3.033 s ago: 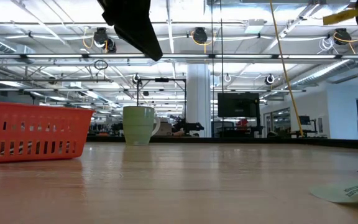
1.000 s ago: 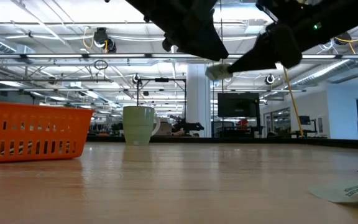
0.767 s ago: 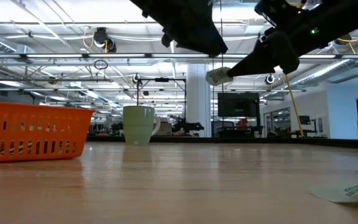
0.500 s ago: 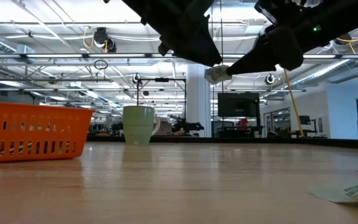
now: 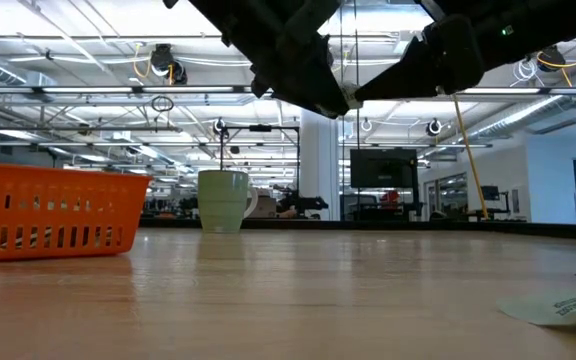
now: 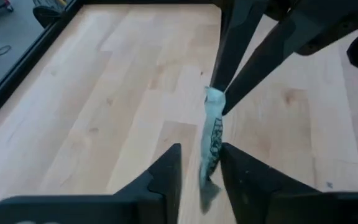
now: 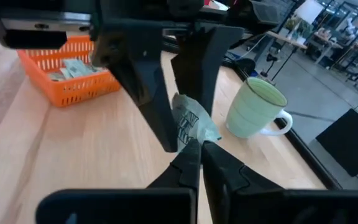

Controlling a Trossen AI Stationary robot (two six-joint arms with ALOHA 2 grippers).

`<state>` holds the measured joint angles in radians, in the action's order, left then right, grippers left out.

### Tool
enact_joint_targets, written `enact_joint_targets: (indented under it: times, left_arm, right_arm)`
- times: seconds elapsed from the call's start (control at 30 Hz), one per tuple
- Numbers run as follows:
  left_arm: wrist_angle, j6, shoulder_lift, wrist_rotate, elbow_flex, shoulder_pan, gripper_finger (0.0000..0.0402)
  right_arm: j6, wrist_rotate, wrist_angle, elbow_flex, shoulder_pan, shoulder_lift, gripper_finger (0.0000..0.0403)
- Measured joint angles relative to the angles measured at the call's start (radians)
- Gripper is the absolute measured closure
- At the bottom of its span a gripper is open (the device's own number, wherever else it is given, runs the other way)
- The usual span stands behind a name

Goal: Pick and place Stevia / Truvia into bins
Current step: Put the stevia packet into the orange basket

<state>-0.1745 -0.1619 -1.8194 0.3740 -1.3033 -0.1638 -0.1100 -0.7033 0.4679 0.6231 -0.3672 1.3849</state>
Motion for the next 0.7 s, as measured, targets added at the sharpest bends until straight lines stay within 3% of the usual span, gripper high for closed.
enact_joint_targets:
  times: [0.2, 0.33, 0.5, 0.63, 0.7]
  left_arm:
    - [-0.011, 0.006, 0.0, -0.003, 0.0, 0.0, 0.0386]
    - [-0.011, 0.002, 0.0, -0.003, 0.0, -0.004, 0.0388]
    - [-0.04, -0.012, 0.003, -0.003, 0.0, -0.03, 0.0394]
    - [-0.151, -0.144, 0.042, -0.008, 0.001, -0.065, 0.0396]
    - [-0.308, -0.247, 0.093, -0.008, 0.002, -0.095, 0.0396]
  right_arm:
    - [-0.036, 0.0, -0.001, 0.0, 0.0, 0.0, 0.0399]
    - [-0.057, -0.001, -0.022, 0.0, 0.0, 0.0, 0.0391]
    - [-0.041, -0.002, -0.053, 0.0, 0.0, 0.0, 0.0352]
    - [0.029, -0.001, -0.088, 0.0, 0.0, -0.001, 0.0308]
    - [0.086, -0.001, -0.126, 0.0, -0.004, -0.005, 0.0286]
